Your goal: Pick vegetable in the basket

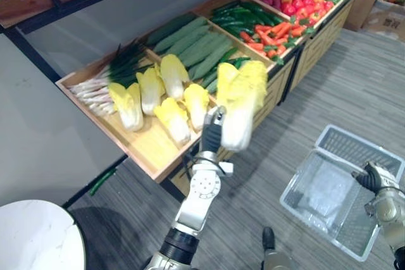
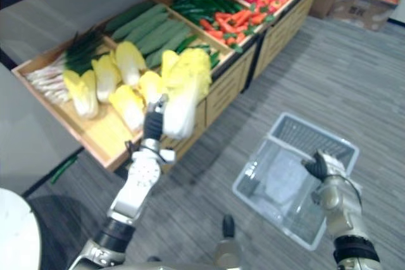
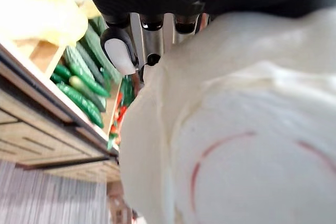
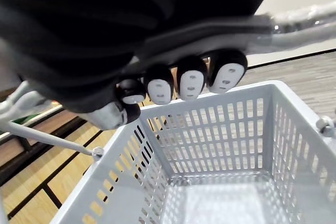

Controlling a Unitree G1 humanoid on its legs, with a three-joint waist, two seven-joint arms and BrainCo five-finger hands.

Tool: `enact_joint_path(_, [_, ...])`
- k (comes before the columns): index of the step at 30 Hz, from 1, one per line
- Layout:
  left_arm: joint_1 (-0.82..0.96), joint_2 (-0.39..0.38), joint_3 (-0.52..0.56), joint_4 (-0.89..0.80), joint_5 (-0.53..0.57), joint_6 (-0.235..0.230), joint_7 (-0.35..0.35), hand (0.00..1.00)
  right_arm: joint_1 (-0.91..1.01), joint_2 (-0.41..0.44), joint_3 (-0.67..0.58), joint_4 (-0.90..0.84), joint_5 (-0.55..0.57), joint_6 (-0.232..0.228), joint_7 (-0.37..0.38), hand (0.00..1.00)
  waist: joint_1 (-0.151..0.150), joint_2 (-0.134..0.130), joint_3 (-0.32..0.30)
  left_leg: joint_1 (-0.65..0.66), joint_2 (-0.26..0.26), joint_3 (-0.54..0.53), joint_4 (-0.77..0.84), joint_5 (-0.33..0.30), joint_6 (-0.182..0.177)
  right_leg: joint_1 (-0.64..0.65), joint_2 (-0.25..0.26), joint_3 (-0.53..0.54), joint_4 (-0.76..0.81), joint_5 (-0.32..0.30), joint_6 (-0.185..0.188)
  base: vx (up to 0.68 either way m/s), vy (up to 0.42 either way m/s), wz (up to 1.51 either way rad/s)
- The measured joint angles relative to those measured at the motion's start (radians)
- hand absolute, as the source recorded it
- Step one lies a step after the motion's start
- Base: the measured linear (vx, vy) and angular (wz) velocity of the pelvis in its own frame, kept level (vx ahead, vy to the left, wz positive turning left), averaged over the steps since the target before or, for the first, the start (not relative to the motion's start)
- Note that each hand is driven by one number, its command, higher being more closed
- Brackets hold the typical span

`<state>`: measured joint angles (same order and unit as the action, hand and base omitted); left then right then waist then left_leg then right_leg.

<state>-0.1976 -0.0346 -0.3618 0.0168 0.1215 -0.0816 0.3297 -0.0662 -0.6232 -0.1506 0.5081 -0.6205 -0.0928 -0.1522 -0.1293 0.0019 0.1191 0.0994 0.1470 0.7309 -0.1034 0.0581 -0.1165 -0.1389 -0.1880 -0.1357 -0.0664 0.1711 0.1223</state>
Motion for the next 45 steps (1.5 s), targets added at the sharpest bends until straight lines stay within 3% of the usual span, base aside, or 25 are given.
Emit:
enact_joint_path(9, [0.014,0.003,-0.078,0.004,-0.005,-0.004,-0.08,1.0,-0.051,0.0,0.001,-0.064,0.0,0.0,-0.003,1.0,0.008,0.0,0.0,-0.003,0.0,-0.007,0.0,-0.001,0.0,0.003,-0.002,-0.01,-0.001,0.0,0.0,-0.01,-0.006,0.02])
enact_joint_path(15, [0.021,0.003,-0.127,0.099,-0.005,-0.004,-0.104,1.0,-0.051,0.023,0.007,-0.117,0.0,-0.001,-0.009,1.0,0.016,0.0,0.0,-0.013,0.0,-0.024,0.0,-0.001,0.001,0.003,-0.006,-0.024,-0.001,0.0,0.0,-0.01,-0.013,0.06])
enact_joint_path(30, [-0.006,0.003,-0.188,0.304,0.146,-0.004,-0.083,1.0,-0.055,0.117,0.064,-0.189,0.0,0.0,-0.012,1.0,0.023,-0.005,0.002,-0.024,0.004,-0.03,0.0,-0.001,0.001,-0.003,-0.002,-0.029,0.0,0.001,-0.001,0.0,-0.013,0.01])
enact_joint_path(45, [-0.163,-0.05,-0.278,0.689,0.358,0.014,-0.02,1.0,-0.138,0.179,0.251,-0.244,0.035,-0.007,-0.015,1.0,-0.001,-0.046,0.009,0.0,0.012,0.026,0.0,-0.006,-0.007,-0.017,0.018,0.023,-0.002,0.007,-0.009,-0.02,-0.027,-0.11])
